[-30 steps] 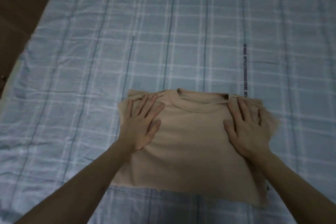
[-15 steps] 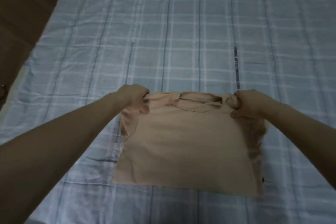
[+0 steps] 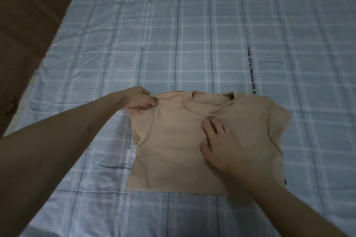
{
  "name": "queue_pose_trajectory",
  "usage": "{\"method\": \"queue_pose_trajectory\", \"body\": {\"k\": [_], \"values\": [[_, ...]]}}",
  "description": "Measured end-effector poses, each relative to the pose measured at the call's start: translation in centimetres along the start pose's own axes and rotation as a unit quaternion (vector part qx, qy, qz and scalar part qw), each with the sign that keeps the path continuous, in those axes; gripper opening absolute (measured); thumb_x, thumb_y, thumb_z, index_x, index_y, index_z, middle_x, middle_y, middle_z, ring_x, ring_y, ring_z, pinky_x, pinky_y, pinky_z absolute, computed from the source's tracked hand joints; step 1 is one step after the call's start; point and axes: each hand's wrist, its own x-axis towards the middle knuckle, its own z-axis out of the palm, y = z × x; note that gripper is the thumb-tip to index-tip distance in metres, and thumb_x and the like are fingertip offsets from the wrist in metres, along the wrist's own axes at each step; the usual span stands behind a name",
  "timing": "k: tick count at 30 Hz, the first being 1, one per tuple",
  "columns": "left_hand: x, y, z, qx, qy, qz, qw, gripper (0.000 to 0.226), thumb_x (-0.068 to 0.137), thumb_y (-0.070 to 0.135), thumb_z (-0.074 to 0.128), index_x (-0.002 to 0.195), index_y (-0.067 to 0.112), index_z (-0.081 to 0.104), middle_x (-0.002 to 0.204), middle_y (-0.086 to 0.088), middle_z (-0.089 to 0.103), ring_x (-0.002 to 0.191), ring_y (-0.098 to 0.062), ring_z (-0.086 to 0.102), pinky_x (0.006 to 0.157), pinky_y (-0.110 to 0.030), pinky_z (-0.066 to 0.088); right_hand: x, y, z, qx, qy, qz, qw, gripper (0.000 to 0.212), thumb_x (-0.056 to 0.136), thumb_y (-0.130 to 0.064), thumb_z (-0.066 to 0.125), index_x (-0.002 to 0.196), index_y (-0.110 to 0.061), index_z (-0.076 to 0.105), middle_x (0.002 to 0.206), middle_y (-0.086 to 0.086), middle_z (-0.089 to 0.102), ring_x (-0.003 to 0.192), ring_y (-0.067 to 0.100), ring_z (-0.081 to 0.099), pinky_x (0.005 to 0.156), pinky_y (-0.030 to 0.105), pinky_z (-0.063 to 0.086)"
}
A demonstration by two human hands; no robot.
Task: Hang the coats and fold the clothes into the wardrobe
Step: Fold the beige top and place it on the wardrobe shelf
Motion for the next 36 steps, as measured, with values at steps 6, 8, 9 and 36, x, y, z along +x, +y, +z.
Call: {"method": "queue_pose_trajectory", "body": {"k": [6, 8, 9, 36], "values": [[-1.7, 3.3, -1.1, -0.056, -0.090, -0.029, 0.994, 0.033, 0.087, 0.020, 0.068, 0.118, 0.022, 0.055, 0.104, -0.009, 0.066, 0.087, -0.022, 0.064, 0.073, -0.037, 0.056, -2.7, -10.8, 0.2, 0.217, 0.044, 0.085, 0.972, 0.045, 0.084, -0.036, 0.055, 0.125, -0.021, 0.045, 0.121, 0.003, 0.050, 0.108, 0.026, 0.053, 0.088, 0.040, 0.046], [-2.6, 4.9, -1.1, -0.087, -0.117, -0.034, 0.989, 0.036, 0.090, 0.014, 0.063, 0.122, 0.021, 0.049, 0.094, -0.010, 0.061, 0.070, -0.019, 0.060, 0.063, -0.031, 0.056, -3.2, -15.1, -0.2, 0.333, -0.016, 0.145, 0.931, 0.062, 0.077, -0.064, 0.053, 0.121, -0.023, 0.038, 0.118, -0.002, 0.047, 0.111, 0.021, 0.050, 0.092, 0.039, 0.045], [-3.1, 5.8, -0.9, -0.102, -0.129, -0.034, 0.986, 0.037, 0.091, 0.011, 0.060, 0.123, 0.021, 0.046, 0.096, -0.011, 0.061, 0.067, -0.018, 0.062, 0.059, -0.030, 0.057, -2.9, -16.7, 0.6, 0.339, -0.040, 0.183, 0.922, 0.082, 0.067, -0.075, 0.055, 0.125, -0.021, 0.036, 0.121, -0.001, 0.045, 0.115, 0.022, 0.048, 0.094, 0.039, 0.043], [-2.7, 22.1, 16.6, -0.113, 0.032, 0.289, 0.950, 0.021, 0.100, 0.024, 0.042, 0.119, 0.021, 0.049, 0.103, -0.008, 0.069, 0.096, -0.025, 0.065, 0.088, -0.043, 0.052, -12.5, 6.8, -1.7, 0.283, 0.258, 0.258, 0.887, 0.068, 0.076, -0.009, 0.050, 0.142, -0.008, 0.034, 0.137, 0.014, 0.039, 0.126, 0.031, 0.039, 0.105, 0.043, 0.036]]}}
